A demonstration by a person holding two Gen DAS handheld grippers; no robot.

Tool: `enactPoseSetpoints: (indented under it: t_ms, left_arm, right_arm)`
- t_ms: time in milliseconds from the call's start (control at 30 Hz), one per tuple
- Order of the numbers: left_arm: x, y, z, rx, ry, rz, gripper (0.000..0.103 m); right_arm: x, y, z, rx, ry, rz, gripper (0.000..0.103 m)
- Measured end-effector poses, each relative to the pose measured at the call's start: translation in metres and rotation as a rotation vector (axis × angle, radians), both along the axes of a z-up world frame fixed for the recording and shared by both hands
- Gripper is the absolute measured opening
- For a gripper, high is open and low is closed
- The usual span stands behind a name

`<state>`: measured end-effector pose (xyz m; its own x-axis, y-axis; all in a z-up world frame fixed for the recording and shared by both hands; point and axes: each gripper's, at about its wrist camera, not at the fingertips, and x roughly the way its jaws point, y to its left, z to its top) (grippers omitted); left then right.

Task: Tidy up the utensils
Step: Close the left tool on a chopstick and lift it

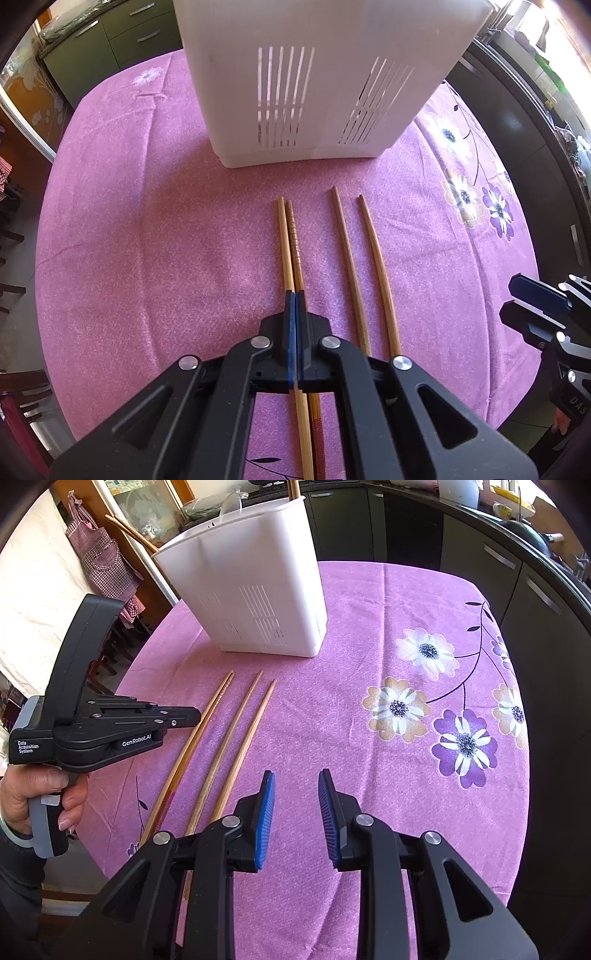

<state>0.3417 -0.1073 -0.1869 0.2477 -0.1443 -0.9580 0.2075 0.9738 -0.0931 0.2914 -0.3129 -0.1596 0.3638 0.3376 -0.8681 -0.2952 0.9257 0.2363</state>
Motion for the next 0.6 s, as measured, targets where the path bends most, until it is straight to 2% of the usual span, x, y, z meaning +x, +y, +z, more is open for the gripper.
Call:
enactPoseSetpoints:
  t_ms: [200, 333, 600]
  left_arm:
    - [0.004, -0.009, -0.002, 0.057, 0.0, -0.008, 0.001]
    - [0.009, -0.014, -0.007, 0.088, 0.023, -0.009, 0.008]
    - [0.014, -0.032, -0.014, 0.122, 0.001, -0.027, 0.007]
  right_arm:
    - [0.0, -0.008, 0.001, 0.006, -0.002, -0.015, 0.025]
    - [0.0, -0.007, -0.001, 0.01, 0.004, -0.011, 0.025]
    - [0.001, -0.006, 0.0, 0.009, 0.003, -0.011, 0.025]
